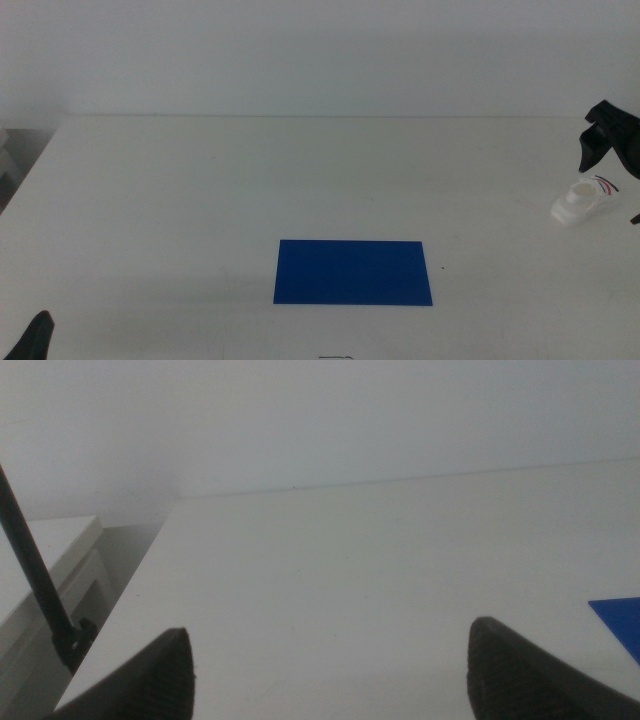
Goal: Use one arm to grab the shoe from the table and place it on the mat.
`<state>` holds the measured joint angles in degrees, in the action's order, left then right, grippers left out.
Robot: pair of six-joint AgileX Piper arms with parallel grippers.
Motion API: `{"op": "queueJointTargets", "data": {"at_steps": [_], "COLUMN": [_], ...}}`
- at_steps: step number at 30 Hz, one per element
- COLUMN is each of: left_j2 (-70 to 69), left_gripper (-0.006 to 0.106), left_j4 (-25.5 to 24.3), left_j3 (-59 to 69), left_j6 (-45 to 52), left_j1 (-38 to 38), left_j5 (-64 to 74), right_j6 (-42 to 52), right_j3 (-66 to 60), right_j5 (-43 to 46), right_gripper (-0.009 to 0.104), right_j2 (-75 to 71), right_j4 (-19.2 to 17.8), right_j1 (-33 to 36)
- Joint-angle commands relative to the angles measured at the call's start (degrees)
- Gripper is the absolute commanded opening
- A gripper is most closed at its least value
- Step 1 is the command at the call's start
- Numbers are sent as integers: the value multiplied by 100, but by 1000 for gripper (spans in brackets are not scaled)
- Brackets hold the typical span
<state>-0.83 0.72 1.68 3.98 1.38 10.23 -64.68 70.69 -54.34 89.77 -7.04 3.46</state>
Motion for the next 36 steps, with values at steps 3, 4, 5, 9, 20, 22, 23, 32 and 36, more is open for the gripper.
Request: {"op": "queueJointTargets", "data": {"at_steps": [3, 4, 5, 9, 20, 22, 23, 32, 36], "left_j2": [-107, -107, -107, -107, -107, -107, -107, -107, -107], "left_gripper": [94, 94, 94, 94, 94, 94, 94, 94, 94], "left_j4": [49, 49, 49, 49, 49, 49, 49, 49, 49], "left_j3": [-19, -19, -19, -19, -19, -19, -19, -19, -19], "left_j6": [-84, -84, -84, -84, -84, -84, -84, -84, -84], "left_j1": [15, 15, 15, 15, 15, 15, 15, 15, 15], "left_j5": [-475, -475, -475, -475, -475, -475, -475, -475, -475], "right_j6": [-463, -367, -322, -645, -454, -416, -384, -243, -243], "right_j3": [510, 622, 708, 1211, 3539, 3819, 3871, 3900, 3900], "right_j5": [30, -6, -33, -363, -1932, -2022, -2010, -1740, -1543], "right_gripper": [94, 94, 94, 94, 86, 84, 83, 67, 58], "right_j2": [-63, -5, 34, 438, 2275, 2531, 2623, 3126, 3323], "right_j4": [-427, -434, -488, -628, -609, -515, -465, -14, -39], "right_j1": [-7, -7, -7, -66, -290, -396, -459, -832, -832]}}
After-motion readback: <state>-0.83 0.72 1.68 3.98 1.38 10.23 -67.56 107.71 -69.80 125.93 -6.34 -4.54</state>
